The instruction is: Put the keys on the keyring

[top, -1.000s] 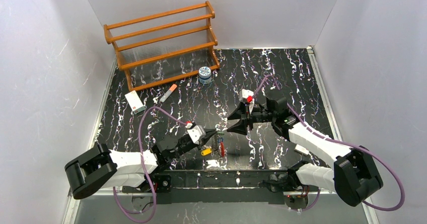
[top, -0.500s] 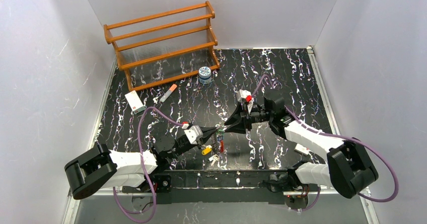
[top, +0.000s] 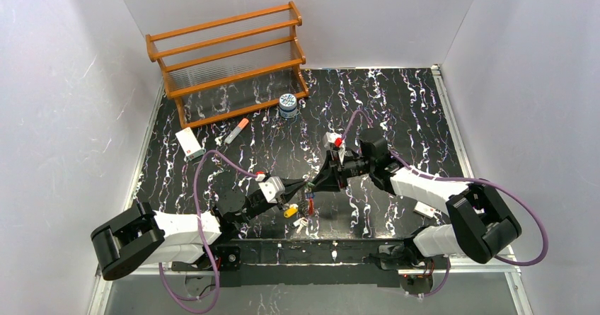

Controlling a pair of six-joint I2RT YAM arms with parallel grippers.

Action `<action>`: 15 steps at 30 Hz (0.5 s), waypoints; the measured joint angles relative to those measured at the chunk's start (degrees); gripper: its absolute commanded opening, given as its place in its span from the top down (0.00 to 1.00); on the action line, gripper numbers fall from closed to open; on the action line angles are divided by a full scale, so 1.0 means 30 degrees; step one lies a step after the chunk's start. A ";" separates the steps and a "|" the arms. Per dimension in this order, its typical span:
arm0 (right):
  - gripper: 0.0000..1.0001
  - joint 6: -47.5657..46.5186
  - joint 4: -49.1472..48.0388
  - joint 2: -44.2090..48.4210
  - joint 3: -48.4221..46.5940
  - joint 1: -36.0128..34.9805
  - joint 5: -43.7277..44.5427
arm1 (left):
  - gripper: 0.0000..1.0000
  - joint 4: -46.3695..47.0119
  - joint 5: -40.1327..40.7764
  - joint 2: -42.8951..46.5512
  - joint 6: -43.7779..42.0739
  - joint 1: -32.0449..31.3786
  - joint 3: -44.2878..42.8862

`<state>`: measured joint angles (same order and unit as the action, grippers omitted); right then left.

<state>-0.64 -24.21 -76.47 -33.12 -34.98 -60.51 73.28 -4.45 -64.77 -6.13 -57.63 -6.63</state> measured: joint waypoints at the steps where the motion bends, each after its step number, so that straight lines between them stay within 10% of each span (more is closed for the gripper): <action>1: 0.77 -0.0022 0.0007 -0.0007 0.0000 -0.0044 0.0051 | 1.00 0.0000 -0.0007 0.0000 0.0022 0.0000 0.0000; 7: 0.99 -0.0597 0.0408 -0.0015 -0.0087 -0.0124 0.0386 | 1.00 -0.0007 -0.0015 0.0000 0.0080 0.0000 0.0000; 15: 0.99 -0.2157 0.2193 -0.0197 -0.0568 -0.0393 0.0896 | 1.00 -0.0015 -0.0015 -0.0015 0.0160 0.0000 0.0000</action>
<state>-7.11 -17.63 -77.06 -34.83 -36.16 -57.82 73.23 -4.49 -64.82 -5.65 -57.63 -6.63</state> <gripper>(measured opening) 0.103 0.017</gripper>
